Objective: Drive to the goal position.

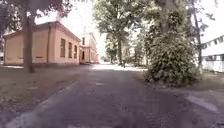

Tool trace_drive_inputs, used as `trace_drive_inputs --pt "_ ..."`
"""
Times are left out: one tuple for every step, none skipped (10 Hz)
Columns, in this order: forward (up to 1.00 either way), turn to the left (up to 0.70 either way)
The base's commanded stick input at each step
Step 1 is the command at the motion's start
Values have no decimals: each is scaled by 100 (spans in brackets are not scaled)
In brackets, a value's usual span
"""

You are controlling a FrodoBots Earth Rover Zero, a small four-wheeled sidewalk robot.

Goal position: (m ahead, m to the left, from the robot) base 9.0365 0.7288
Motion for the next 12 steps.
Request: trace_drive_inputs --pt "70 0" --pt "70 0" --pt "70 0" --pt "70 0" --pt "70 0" --pt "70 0" --pt "70 0" --pt "70 0" --pt "70 0" --pt "70 0" --pt "70 0" --pt "70 0"
